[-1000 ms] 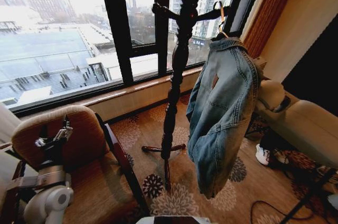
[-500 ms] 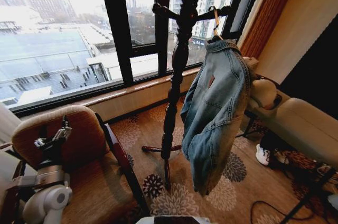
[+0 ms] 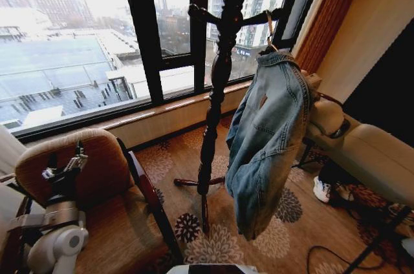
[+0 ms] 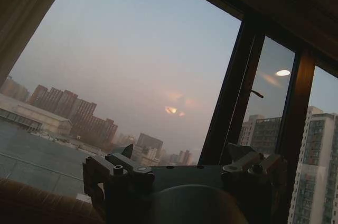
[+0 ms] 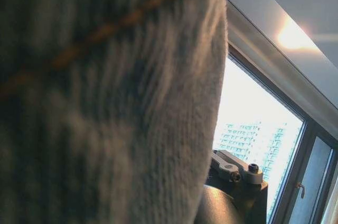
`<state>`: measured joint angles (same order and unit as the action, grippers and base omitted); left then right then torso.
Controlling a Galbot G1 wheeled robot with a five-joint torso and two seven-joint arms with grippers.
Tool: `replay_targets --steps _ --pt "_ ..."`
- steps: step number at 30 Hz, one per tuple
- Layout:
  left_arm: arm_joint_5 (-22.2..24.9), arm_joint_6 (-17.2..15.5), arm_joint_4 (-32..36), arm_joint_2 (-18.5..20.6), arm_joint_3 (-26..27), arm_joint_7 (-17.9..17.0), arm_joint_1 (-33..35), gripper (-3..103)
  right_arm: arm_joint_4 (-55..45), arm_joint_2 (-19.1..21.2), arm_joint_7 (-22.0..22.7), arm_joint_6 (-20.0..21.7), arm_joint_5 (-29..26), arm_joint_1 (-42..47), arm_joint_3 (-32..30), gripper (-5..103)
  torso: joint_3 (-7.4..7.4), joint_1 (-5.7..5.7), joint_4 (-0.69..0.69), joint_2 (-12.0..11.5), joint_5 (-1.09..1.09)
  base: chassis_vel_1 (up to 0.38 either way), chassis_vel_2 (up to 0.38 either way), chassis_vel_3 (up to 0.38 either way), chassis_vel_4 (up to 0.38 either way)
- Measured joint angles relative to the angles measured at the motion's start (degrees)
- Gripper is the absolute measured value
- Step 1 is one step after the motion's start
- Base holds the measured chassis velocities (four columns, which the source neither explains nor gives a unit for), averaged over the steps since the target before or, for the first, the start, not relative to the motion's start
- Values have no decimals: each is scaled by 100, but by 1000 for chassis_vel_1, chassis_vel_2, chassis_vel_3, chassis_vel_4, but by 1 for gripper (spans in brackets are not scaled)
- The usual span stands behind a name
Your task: Pick up the clothes from the bed and hang them on the clothes hanger.
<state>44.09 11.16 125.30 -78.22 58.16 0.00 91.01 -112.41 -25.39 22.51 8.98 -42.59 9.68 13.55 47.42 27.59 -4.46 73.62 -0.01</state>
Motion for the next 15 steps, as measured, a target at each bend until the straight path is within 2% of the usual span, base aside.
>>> replay_targets --steps 9,12,14,15 --pt "7 1 18 1 52 -1 37 100 -173 50 201 0 -74 159 -71 13 0 0 0 0 0 0 0 0 0" --pt "11 9 15 2 59 -1 45 100 -247 57 359 5 -144 199 -72 28 0 0 -2 0 2 0 0 0 0" --pt "11 10 13 2 59 -1 46 100 -255 60 385 7 -153 202 -72 28 0 0 -2 0 1 0 0 0 0" --pt "11 13 6 -2 55 -1 46 100 -286 75 447 21 -184 211 -75 39 0 0 -2 0 2 0 0 0 0"
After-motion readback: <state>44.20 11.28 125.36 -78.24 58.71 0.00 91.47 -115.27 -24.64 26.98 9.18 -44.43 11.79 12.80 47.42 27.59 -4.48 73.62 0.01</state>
